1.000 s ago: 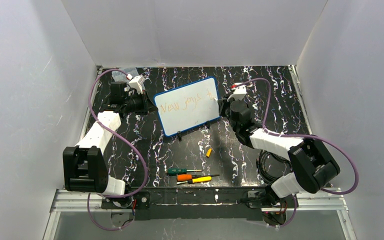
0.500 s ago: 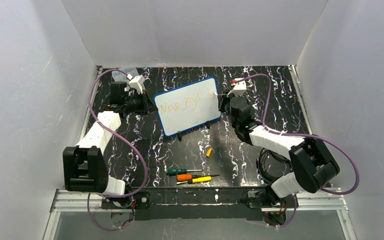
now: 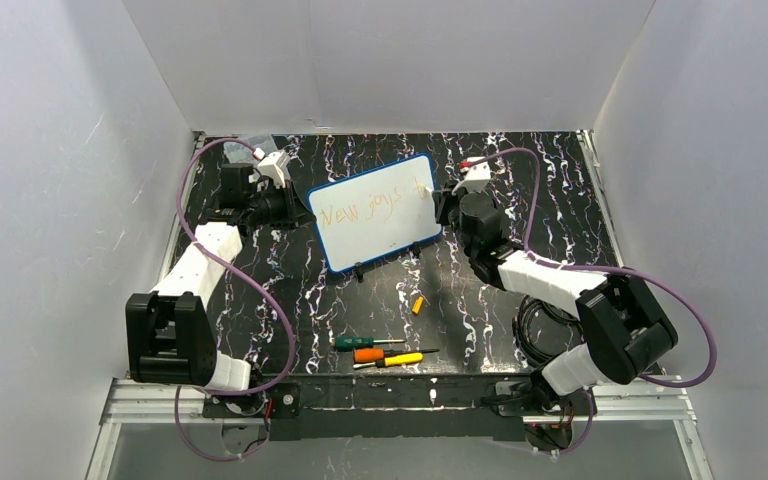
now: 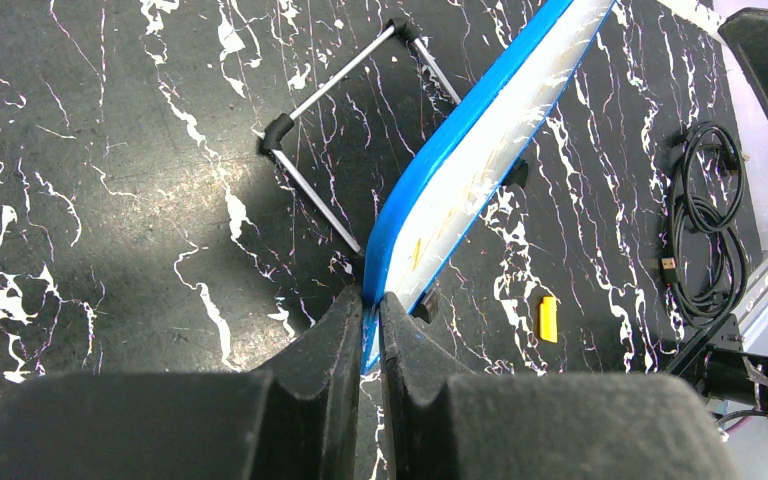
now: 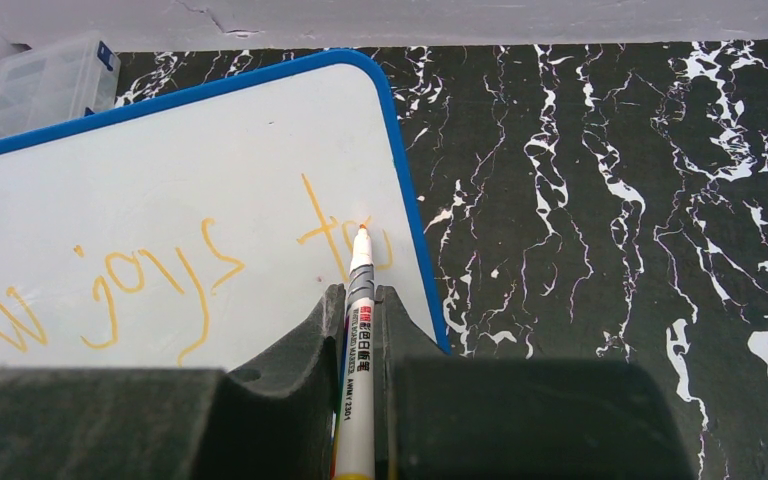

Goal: Write a sentence on the whiteboard

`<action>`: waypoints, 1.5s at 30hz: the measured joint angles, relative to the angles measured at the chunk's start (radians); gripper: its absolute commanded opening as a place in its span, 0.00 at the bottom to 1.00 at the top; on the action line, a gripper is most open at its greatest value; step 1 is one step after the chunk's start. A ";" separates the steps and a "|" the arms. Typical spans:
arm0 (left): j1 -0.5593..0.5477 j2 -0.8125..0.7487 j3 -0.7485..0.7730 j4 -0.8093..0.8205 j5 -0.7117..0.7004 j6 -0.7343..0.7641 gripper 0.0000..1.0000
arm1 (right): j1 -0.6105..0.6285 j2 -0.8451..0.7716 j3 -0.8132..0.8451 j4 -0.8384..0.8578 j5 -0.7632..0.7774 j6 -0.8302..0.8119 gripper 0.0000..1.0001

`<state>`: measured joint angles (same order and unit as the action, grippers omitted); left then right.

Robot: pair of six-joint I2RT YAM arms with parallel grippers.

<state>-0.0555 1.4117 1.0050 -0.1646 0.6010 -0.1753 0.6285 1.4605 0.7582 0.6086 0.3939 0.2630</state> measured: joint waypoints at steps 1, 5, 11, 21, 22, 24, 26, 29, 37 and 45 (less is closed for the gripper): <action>0.000 0.000 0.000 0.000 0.000 0.000 0.00 | 0.000 0.000 0.000 0.000 0.000 0.000 0.01; 0.000 -0.001 0.000 0.000 0.000 0.000 0.00 | 0.000 0.000 0.000 0.000 -0.002 0.000 0.01; 0.000 -0.008 -0.002 0.000 0.000 0.000 0.00 | 0.001 0.000 0.000 -0.001 -0.003 0.001 0.01; 0.000 -0.010 -0.008 0.004 0.000 -0.004 0.00 | 0.002 -0.056 -0.004 -0.046 0.000 -0.011 0.01; 0.000 -0.009 -0.008 0.004 0.000 -0.004 0.00 | 0.002 -0.076 -0.005 -0.058 -0.001 -0.016 0.01; 0.000 -0.009 -0.009 0.004 0.000 -0.005 0.00 | 0.002 -0.117 -0.012 -0.072 -0.002 -0.024 0.01; 0.000 -0.010 -0.009 0.005 0.000 -0.007 0.00 | 0.002 -0.156 -0.022 -0.091 -0.006 -0.031 0.01; 0.000 -0.010 -0.010 0.005 0.000 -0.008 0.00 | 0.002 -0.197 -0.029 -0.120 -0.034 -0.035 0.01; 0.000 -0.010 -0.010 0.006 0.000 -0.008 0.00 | 0.007 -0.200 -0.036 -0.158 -0.241 -0.009 0.01; 0.000 -0.010 -0.010 0.006 -0.003 -0.008 0.00 | 0.028 -0.083 -0.036 -0.155 -0.340 0.026 0.01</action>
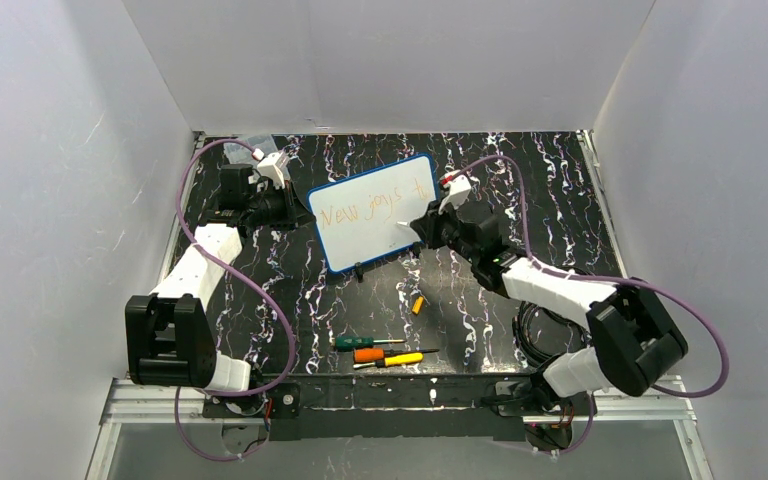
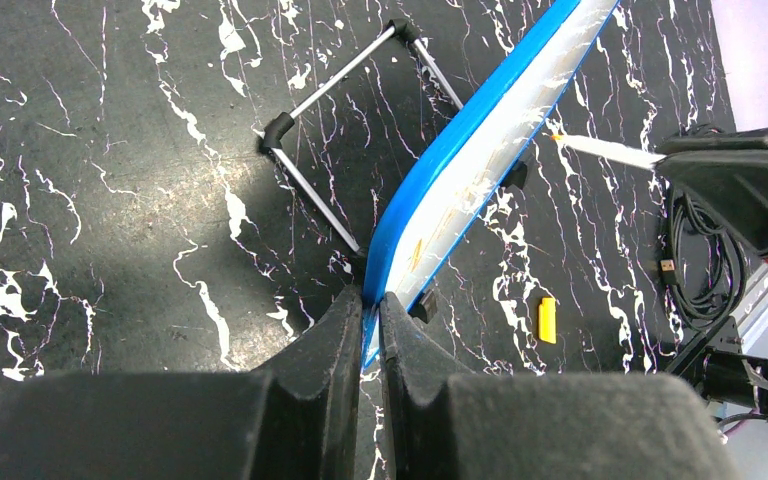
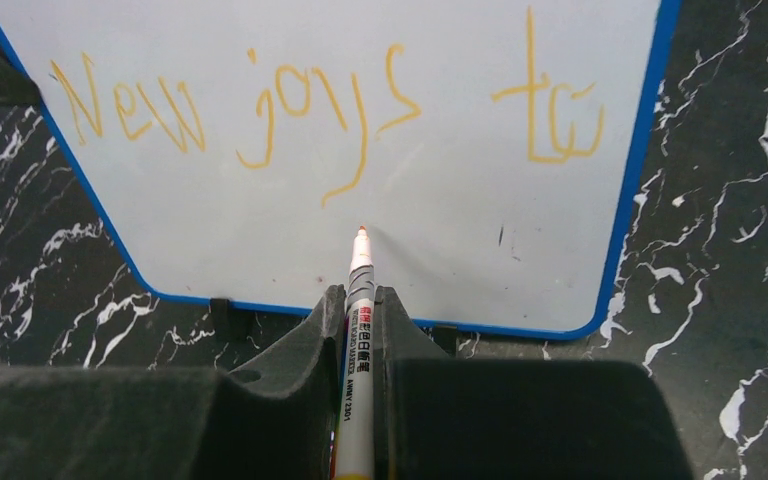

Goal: Write a sentence on the whiteboard

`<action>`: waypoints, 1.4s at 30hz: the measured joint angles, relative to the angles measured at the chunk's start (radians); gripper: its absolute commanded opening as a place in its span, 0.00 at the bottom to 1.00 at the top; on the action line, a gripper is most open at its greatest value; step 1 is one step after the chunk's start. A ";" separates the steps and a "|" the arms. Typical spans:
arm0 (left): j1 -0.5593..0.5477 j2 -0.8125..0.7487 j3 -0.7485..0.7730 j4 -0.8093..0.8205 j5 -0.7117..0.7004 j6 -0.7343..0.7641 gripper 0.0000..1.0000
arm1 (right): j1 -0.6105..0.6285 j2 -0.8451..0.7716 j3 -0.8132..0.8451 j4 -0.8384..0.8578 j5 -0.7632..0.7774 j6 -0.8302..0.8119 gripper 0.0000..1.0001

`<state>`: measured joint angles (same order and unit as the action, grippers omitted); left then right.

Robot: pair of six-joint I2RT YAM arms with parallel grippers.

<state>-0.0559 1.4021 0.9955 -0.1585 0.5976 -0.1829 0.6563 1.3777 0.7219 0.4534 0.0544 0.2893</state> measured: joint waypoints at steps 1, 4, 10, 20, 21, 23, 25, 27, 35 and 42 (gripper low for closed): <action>0.000 0.000 0.000 0.000 0.000 0.000 0.00 | 0.003 0.013 0.000 0.000 -0.005 0.001 0.01; 0.000 0.000 0.000 0.000 0.000 0.000 0.00 | 0.012 0.041 0.000 0.000 -0.005 0.004 0.01; 0.000 0.000 0.000 0.000 0.000 0.000 0.00 | 0.018 0.071 0.002 0.024 0.022 0.012 0.01; 0.000 0.000 0.000 0.000 -0.008 0.000 0.00 | 0.021 0.102 0.009 0.049 0.050 0.017 0.01; 0.000 0.000 0.000 0.000 -0.008 0.000 0.00 | 0.021 0.102 0.009 0.050 0.050 0.015 0.01; 0.000 0.000 0.000 0.000 -0.008 0.000 0.00 | 0.021 0.102 0.009 0.051 0.049 0.013 0.01; 0.000 0.000 0.000 0.000 -0.008 0.000 0.00 | 0.022 0.102 0.009 0.052 0.048 0.008 0.01; 0.000 0.000 0.000 0.000 -0.008 0.000 0.00 | 0.025 0.102 0.009 0.055 0.048 0.002 0.01; 0.000 0.000 0.000 0.000 -0.007 0.000 0.00 | 0.035 0.102 0.009 0.081 0.048 -0.008 0.01; 0.000 -0.001 0.000 0.000 -0.008 0.000 0.00 | 0.055 0.102 0.008 0.071 0.069 -0.023 0.01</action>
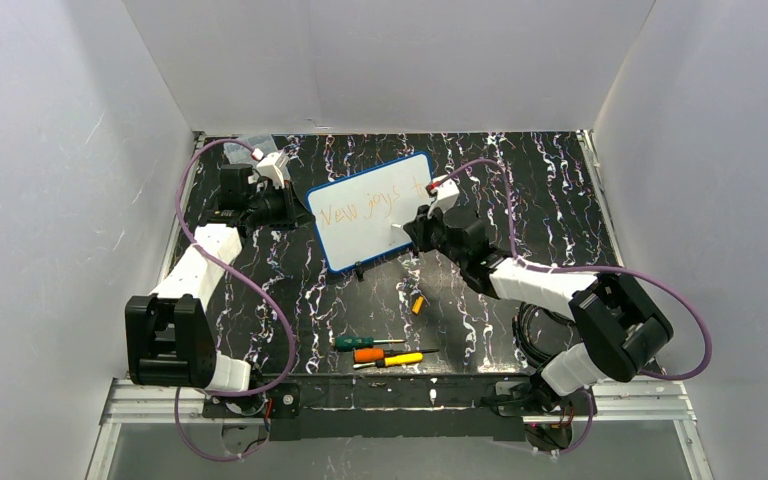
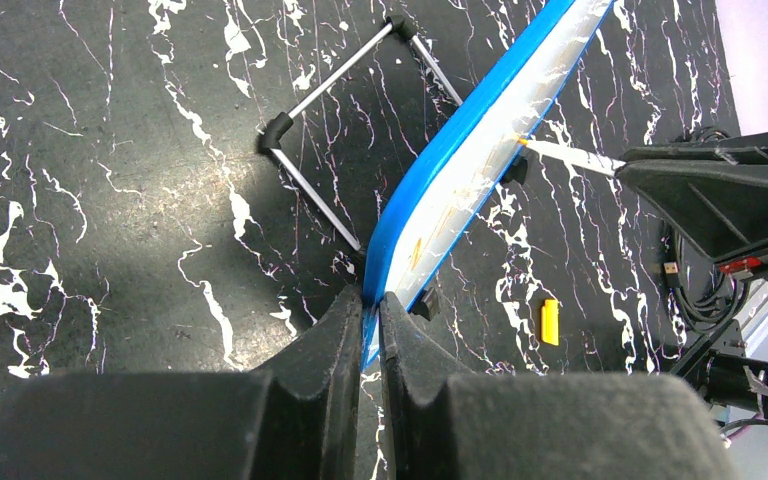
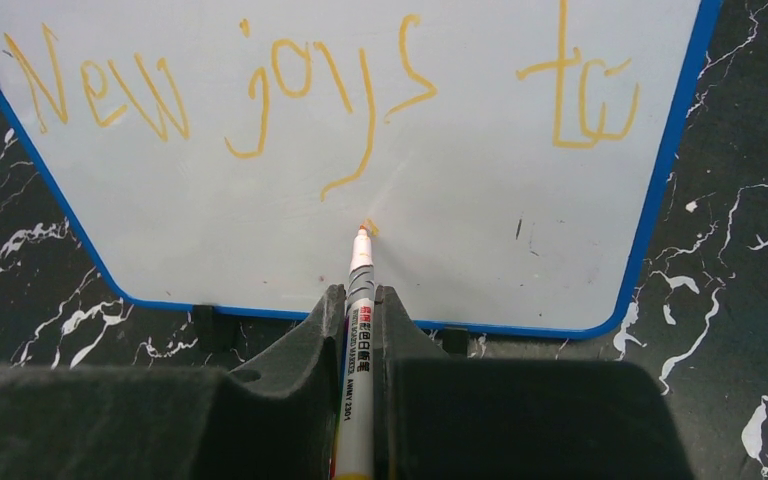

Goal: Write a sentence on the whiteboard

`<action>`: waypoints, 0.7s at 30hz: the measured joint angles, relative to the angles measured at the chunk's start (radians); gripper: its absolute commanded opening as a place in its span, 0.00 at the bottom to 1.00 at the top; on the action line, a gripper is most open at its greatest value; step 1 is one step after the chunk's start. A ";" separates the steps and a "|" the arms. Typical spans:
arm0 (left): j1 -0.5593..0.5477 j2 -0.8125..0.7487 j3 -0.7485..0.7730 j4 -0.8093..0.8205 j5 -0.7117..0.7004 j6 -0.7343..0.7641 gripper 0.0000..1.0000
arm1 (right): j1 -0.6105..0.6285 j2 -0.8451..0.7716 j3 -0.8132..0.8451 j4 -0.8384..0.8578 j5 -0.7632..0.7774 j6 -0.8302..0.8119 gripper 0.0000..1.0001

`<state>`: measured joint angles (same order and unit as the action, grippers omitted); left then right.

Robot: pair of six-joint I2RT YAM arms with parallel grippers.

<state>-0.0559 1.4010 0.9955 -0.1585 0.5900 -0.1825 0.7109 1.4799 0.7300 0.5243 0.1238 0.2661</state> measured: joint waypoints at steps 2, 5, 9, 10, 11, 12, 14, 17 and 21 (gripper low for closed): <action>0.000 0.000 0.000 0.000 0.000 0.000 0.00 | 0.010 0.000 -0.003 -0.003 0.010 -0.004 0.01; 0.000 -0.001 0.000 0.000 0.000 0.000 0.00 | 0.026 0.000 -0.013 -0.010 0.028 -0.007 0.01; 0.000 -0.004 0.000 0.000 0.000 0.000 0.00 | 0.047 0.000 -0.035 -0.019 0.052 -0.007 0.01; 0.000 -0.005 0.000 0.000 0.000 0.000 0.00 | 0.052 0.000 -0.041 -0.022 0.057 -0.007 0.01; 0.000 -0.005 0.000 0.000 0.000 0.000 0.00 | 0.058 0.000 -0.044 -0.029 0.061 -0.007 0.01; 0.000 -0.005 0.000 0.000 0.000 0.000 0.00 | 0.062 0.001 -0.047 -0.030 0.062 -0.007 0.01; 0.000 -0.006 0.000 0.000 0.001 0.000 0.00 | 0.071 0.003 -0.048 -0.032 0.066 -0.007 0.01; 0.000 -0.006 0.000 0.000 0.001 0.000 0.00 | 0.082 0.003 -0.048 -0.031 0.068 -0.006 0.01; 0.000 -0.008 0.000 -0.001 0.001 0.000 0.00 | 0.091 -0.003 -0.048 -0.032 0.069 -0.002 0.01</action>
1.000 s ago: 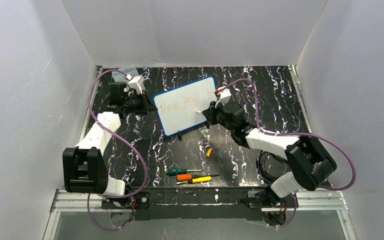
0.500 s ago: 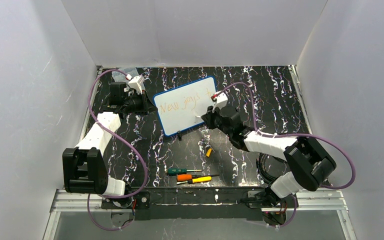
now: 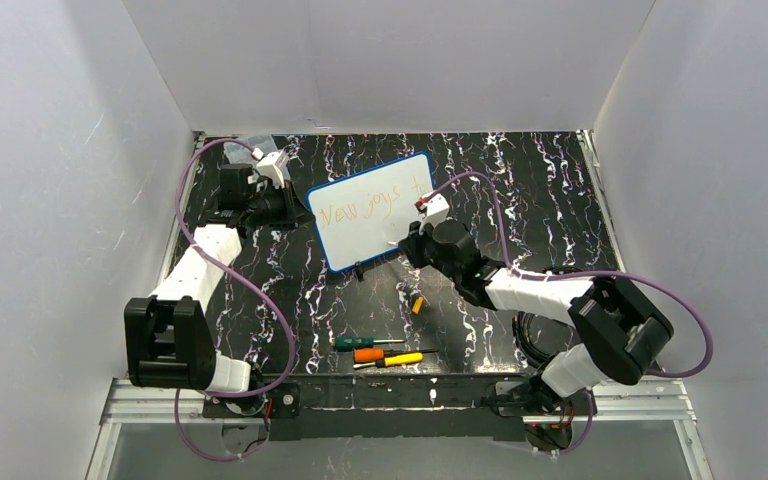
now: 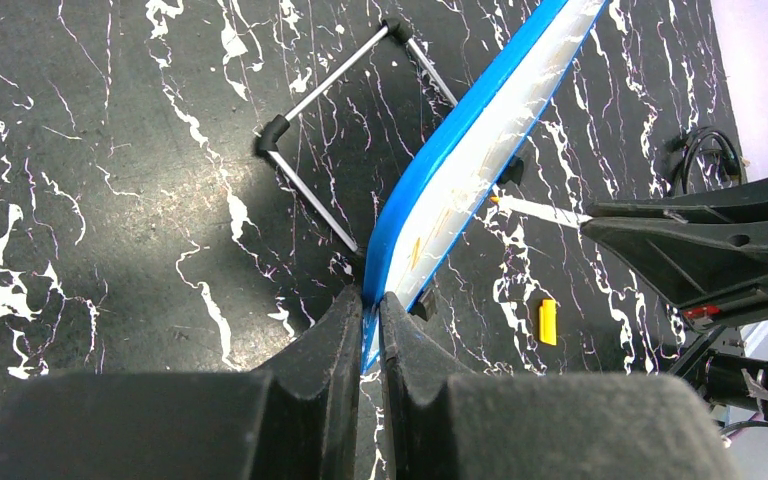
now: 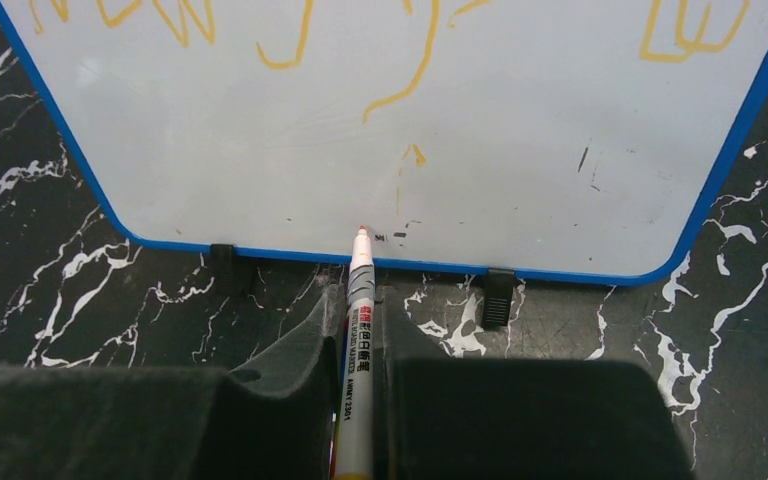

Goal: Write a sentence on the whiteboard

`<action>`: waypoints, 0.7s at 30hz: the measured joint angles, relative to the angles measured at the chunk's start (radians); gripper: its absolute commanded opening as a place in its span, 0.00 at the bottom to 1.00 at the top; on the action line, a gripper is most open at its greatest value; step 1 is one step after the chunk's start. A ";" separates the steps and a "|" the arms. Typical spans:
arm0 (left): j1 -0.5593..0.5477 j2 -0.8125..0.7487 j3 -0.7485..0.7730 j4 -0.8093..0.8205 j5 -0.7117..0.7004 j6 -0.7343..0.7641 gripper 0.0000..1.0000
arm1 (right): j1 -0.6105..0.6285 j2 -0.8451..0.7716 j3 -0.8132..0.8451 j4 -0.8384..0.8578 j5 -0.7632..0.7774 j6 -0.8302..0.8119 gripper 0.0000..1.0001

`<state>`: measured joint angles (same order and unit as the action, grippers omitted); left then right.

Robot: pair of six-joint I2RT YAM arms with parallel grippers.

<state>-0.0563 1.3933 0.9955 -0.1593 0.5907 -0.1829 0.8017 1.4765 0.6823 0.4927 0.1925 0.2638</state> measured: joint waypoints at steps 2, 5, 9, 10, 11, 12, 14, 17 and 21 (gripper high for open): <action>0.000 -0.002 0.000 0.000 0.000 0.000 0.00 | 0.002 -0.013 0.000 0.000 0.002 0.003 0.01; 0.000 -0.005 0.000 0.000 0.000 0.000 0.00 | 0.004 -0.032 0.000 0.008 0.013 0.003 0.01; 0.000 -0.010 0.000 0.000 0.000 0.000 0.00 | 0.004 -0.028 0.004 0.012 0.023 0.002 0.01; 0.000 -0.010 0.000 0.000 0.000 0.000 0.00 | 0.004 -0.022 0.008 0.012 0.023 0.002 0.01; 0.000 -0.011 0.000 0.000 0.000 0.000 0.00 | 0.004 -0.014 0.014 0.014 0.024 0.002 0.01; 0.000 -0.011 0.000 0.000 0.000 0.000 0.00 | 0.004 -0.004 0.019 0.018 0.026 0.001 0.01; 0.000 -0.011 0.000 0.000 0.000 0.000 0.00 | 0.004 0.016 0.027 0.028 0.027 0.000 0.01; 0.000 -0.011 0.000 0.001 -0.001 0.000 0.00 | 0.004 0.028 0.029 0.040 0.030 -0.001 0.01; 0.000 -0.011 0.000 0.001 -0.001 0.000 0.00 | 0.006 0.039 0.029 0.057 0.046 0.000 0.01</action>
<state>-0.0559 1.3823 0.9955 -0.1585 0.5900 -0.1825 0.8074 1.5158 0.7109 0.5499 0.2382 0.2638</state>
